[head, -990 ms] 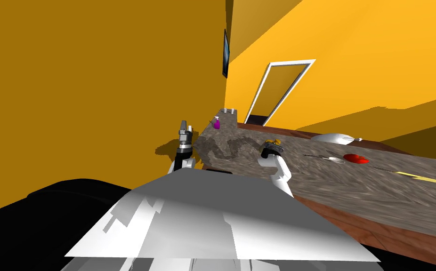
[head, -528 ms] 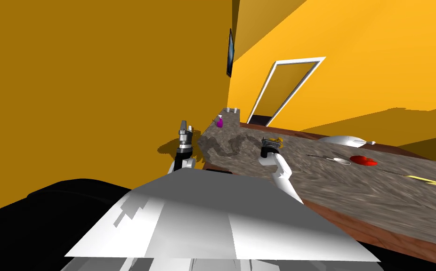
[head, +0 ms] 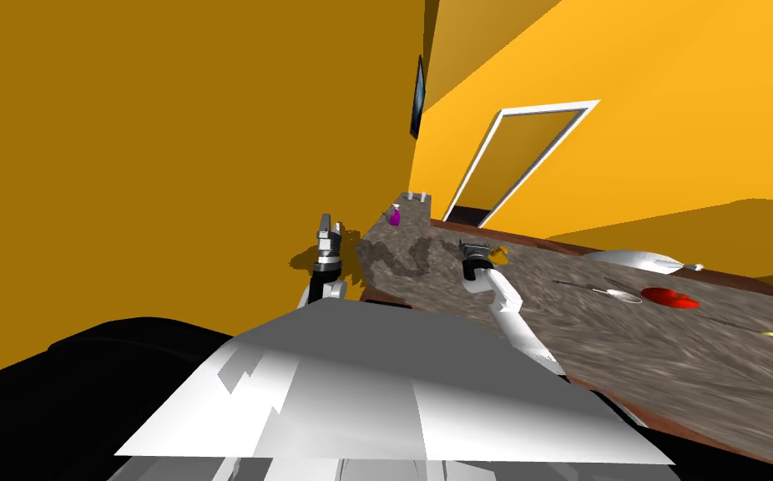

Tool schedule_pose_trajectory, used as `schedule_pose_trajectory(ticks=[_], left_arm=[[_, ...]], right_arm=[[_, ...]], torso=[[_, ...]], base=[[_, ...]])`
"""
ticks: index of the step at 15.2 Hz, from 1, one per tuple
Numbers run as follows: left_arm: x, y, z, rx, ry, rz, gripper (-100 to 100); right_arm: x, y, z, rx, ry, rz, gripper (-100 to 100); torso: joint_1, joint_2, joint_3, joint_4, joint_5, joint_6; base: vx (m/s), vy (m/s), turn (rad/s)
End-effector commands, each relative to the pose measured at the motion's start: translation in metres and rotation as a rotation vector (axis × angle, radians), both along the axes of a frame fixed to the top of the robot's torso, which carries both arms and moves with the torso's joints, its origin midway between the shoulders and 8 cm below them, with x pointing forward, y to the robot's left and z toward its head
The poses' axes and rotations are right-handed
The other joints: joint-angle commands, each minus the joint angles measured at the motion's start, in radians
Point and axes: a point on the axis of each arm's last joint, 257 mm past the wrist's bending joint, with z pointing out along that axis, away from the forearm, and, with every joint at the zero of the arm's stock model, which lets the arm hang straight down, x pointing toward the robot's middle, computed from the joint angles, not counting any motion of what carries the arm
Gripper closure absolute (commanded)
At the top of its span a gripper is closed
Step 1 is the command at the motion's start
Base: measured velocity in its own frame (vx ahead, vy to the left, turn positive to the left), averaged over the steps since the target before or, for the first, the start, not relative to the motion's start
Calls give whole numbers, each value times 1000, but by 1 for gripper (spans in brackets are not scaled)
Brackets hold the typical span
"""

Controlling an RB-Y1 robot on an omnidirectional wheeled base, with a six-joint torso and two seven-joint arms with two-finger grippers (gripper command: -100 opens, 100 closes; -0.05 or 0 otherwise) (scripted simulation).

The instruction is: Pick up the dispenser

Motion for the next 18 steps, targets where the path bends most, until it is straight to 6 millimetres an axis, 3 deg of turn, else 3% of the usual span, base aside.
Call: schedule_pose_trajectory(ticks=[1,7,18], left_arm=[[0,0,0,0,0,0,0],[0,0,0,0,0,0,0],[0,0,0,0,0,0,0]], right_arm=[[5,7,1,-10,-1,35,-100],[24,20,-2,-94,40,185,-100],[34,37,-11,-186,111,385,-100]], torso=[[0,0,0,0,0,0],[0,-1,-1,0,0,0],[0,-2,-1,0,0,0]], base=[[-21,-5,37],[-18,-6,89],[-12,-4,75]])
